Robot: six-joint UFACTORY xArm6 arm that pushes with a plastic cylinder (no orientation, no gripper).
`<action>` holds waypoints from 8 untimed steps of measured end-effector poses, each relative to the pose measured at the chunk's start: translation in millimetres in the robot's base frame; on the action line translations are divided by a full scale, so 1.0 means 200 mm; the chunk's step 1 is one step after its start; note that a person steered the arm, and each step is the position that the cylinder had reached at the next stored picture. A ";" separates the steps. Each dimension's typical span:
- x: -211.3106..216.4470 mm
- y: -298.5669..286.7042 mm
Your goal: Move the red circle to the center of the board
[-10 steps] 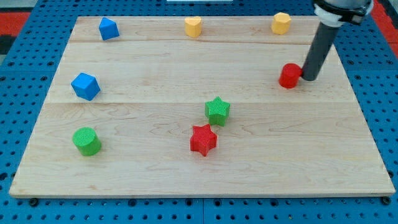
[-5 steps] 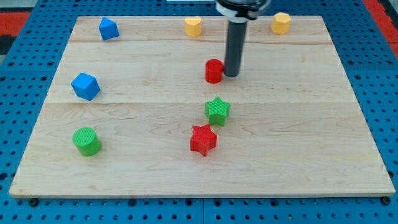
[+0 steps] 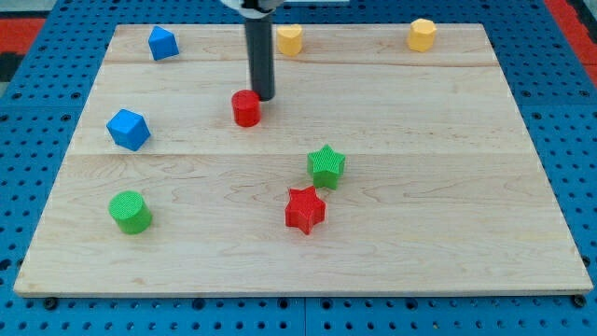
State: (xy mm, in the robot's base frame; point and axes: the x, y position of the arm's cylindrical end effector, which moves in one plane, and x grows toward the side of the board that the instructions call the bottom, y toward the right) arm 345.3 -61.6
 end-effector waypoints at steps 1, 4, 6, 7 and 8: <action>0.07 -0.02; 0.11 -0.42; 0.27 -0.31; 0.33 -0.20; 0.39 -0.06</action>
State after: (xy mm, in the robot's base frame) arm 423.0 -73.2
